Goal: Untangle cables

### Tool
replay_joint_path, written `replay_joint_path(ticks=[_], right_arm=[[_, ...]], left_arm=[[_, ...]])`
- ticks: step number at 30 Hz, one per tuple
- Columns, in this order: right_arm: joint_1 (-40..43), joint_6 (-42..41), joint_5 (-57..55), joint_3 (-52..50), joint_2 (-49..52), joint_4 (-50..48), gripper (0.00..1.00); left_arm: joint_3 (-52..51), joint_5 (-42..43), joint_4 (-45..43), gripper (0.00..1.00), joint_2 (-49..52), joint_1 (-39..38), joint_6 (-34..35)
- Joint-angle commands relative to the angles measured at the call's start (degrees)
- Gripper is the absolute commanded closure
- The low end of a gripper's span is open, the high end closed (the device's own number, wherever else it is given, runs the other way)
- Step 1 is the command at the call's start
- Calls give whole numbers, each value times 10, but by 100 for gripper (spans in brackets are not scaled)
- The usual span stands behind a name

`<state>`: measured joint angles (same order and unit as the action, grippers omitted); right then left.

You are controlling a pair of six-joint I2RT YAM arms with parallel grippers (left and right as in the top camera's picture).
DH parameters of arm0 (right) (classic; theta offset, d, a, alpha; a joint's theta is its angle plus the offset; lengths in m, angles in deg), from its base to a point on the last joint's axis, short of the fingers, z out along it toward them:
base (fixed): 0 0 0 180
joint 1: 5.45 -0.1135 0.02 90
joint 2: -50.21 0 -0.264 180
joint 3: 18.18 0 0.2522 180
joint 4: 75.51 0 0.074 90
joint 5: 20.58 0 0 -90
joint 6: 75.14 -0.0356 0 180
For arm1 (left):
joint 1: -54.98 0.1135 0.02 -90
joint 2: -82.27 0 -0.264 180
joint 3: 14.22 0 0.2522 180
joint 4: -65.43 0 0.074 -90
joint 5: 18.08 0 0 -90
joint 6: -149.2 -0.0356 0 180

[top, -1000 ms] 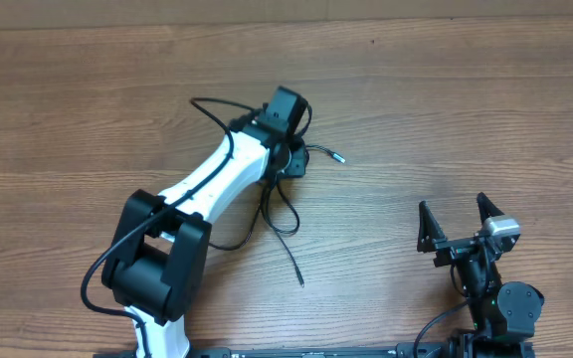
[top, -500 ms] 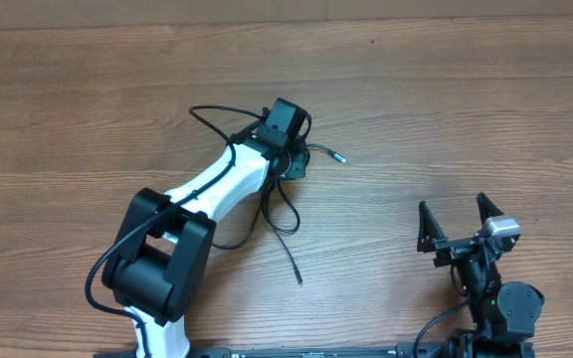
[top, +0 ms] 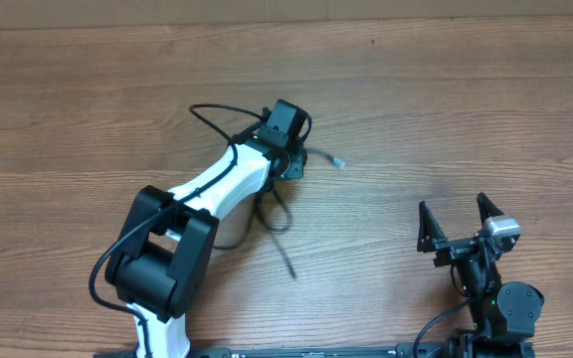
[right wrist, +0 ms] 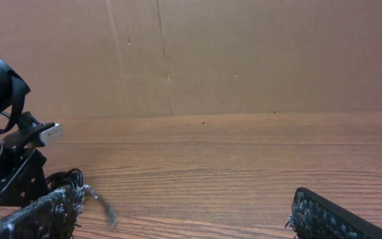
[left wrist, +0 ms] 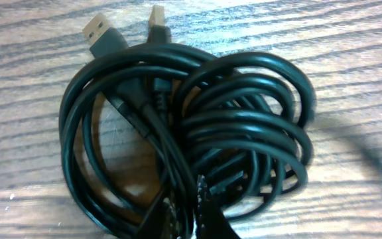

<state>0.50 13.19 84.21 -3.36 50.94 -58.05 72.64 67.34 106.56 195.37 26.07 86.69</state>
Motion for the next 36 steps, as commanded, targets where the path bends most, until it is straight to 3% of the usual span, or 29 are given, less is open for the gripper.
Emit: replay_joint_path(ticks=[1,9,19,20,21,26,32,36], right_arm=[[-2,0,-3,-6,-3,-3,0],[-2,0,-3,-6,-3,-3,0],[-2,0,-3,-6,-3,-3,0],[-2,0,-3,-6,-3,-3,0],[-2,0,-3,-6,-3,-3,0],[-2,0,-3,-6,-3,-3,0],[-2,0,-3,-6,-3,-3,0],[-2,0,-3,-6,-3,-3,0]], left_arm=[[-9,-3,6,96,23,0,-38],[39,21,106,96,-42,0,-186],[54,26,162,93,-94,0,-226],[53,27,164,84,-92,0,-226],[52,32,163,66,-90,0,-223],[49,47,156,39,-74,-3,-200],[49,40,120,36,-35,-3,-149],[49,40,80,49,8,-7,-133]])
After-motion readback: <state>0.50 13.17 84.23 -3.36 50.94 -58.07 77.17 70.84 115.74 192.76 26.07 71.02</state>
